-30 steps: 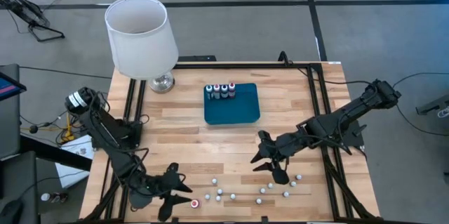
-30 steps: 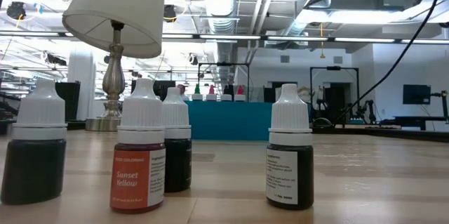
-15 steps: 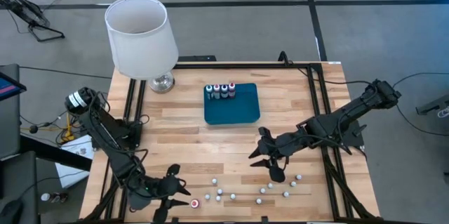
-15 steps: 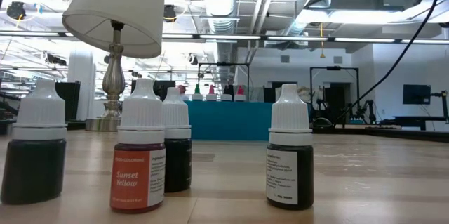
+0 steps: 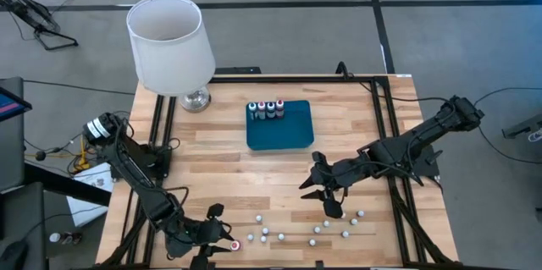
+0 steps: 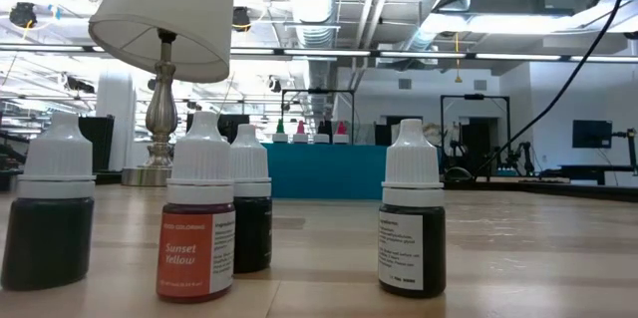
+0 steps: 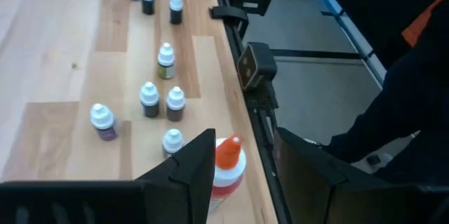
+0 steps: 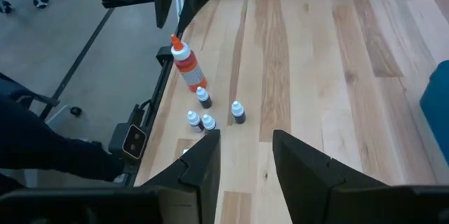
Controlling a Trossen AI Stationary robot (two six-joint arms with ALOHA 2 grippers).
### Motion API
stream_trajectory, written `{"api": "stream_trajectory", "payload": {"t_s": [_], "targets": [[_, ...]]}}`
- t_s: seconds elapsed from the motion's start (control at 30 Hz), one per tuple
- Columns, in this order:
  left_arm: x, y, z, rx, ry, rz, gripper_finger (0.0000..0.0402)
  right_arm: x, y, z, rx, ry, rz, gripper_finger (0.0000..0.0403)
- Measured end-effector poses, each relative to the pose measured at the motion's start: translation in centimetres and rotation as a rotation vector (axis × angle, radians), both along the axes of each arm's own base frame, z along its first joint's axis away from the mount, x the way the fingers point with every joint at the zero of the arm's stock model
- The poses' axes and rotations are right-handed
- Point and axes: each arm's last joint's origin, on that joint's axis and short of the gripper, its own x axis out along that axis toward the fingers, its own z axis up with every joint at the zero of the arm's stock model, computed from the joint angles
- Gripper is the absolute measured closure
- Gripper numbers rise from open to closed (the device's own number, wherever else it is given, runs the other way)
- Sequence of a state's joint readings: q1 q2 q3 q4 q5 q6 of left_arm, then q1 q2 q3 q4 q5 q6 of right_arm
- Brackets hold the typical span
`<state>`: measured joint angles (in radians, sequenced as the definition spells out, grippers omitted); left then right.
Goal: Pick & Place food coloring
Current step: Put the large orange food coloring bottle into the bin
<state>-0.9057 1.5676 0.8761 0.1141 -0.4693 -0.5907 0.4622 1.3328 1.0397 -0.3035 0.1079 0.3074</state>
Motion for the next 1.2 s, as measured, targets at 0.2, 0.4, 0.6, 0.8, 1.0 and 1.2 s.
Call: {"api": "stream_trajectory", "payload": {"t_s": [0.2,0.4,0.6,0.8,1.0,1.2], "targets": [[0.4,-0.6,-1.0,-0.011,-0.001,-0.009,0.0265,0.0,0.0,0.0,-0.002,-0.001,-0.003,0.0282],[0.7,-0.5,-1.3,0.006,-0.009,0.018,0.0265,0.0,0.0,0.0,0.004,0.001,-0.008,0.0282],[0.9,-0.2,-1.4,0.036,-0.003,0.019,0.0265,0.0,0.0,0.0,0.004,0.001,-0.008,0.0282],[0.9,-0.1,-1.5,0.061,0.005,-0.008,0.0265,0.0,0.0,0.0,0.004,0.001,-0.009,0.0282],[0.9,0.0,-1.7,0.075,0.025,-0.021,0.0265,0.0,0.0,0.0,0.003,0.000,-0.010,0.0282],[1.0,0.0,-1.8,0.073,0.023,-0.018,0.0265,0.0,-0.1,0.0,-0.007,-0.005,-0.027,0.0282]]}}
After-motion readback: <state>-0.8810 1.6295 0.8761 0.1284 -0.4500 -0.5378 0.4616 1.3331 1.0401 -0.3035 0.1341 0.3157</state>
